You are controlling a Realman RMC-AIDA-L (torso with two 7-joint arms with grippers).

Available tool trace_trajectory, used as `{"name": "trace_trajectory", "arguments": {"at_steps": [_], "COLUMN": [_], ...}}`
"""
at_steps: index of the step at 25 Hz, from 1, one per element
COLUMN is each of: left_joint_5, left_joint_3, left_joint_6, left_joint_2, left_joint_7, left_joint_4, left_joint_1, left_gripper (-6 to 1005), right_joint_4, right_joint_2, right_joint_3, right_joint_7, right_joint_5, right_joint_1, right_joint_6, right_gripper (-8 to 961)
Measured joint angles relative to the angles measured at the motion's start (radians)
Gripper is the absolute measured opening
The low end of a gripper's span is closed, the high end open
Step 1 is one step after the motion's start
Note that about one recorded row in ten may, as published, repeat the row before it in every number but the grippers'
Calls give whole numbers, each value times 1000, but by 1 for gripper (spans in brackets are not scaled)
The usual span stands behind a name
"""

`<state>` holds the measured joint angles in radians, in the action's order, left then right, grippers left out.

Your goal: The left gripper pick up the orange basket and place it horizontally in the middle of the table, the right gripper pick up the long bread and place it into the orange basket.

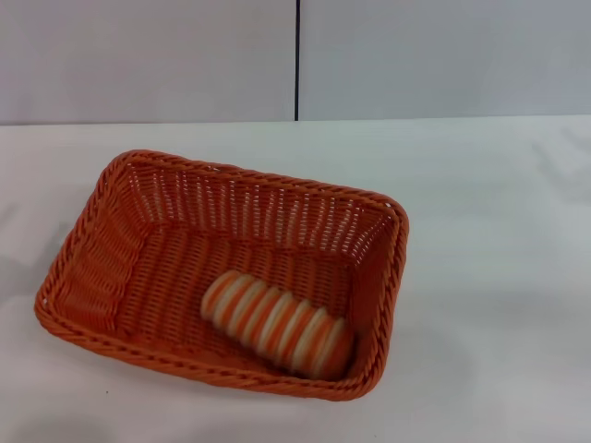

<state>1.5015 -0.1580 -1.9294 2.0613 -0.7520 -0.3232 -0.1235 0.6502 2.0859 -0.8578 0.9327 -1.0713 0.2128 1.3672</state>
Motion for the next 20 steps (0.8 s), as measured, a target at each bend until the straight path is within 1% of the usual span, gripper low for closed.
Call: {"name": "trace_trajectory", "arguments": {"at_steps": [1,2,3,5,6,7,9,11,15,16,20], "left_joint_5": [0,0,0,0,0,-1,-2,-2,-3,-3,-4], "left_joint_3": [10,14,17,19,22,27,46,76,91,99,105], "left_joint_6": [11,24,37,62,76,86,97,103,104,110,118], "left_joint_2": [0,0,0,0,0,0,2,3,3,3,3], "left_joint_7": [0,2,5,8,11,12,13,26,62,114,136], "left_joint_4": [4,7,10,11,11,11,15,46,70,95,119], "left_joint_1": [0,1,1,1,2,2,4,4,5,6,7], "left_gripper": [802,802,802,802,802,802,802,802,802,802,802], "right_joint_4": [-131,-131,-191,-324,-453,-453,-545,-630,-661,-686,-702], "right_joint_2": [0,0,0,0,0,0,0,-1,1,1,0], "right_joint_3": [-1,-1,1,6,9,9,10,10,10,11,2], "right_joint_7": [-206,-206,-287,-441,-560,-560,-625,-650,-656,-671,-685], "right_joint_5": [172,172,236,370,498,498,589,633,636,637,630], "right_joint_1": [-7,-7,-5,7,27,27,49,75,88,103,123], "right_joint_6": [60,60,93,161,220,220,260,292,288,284,283], "right_gripper": [574,575,575,575,575,575,575,575,574,575,575]}}
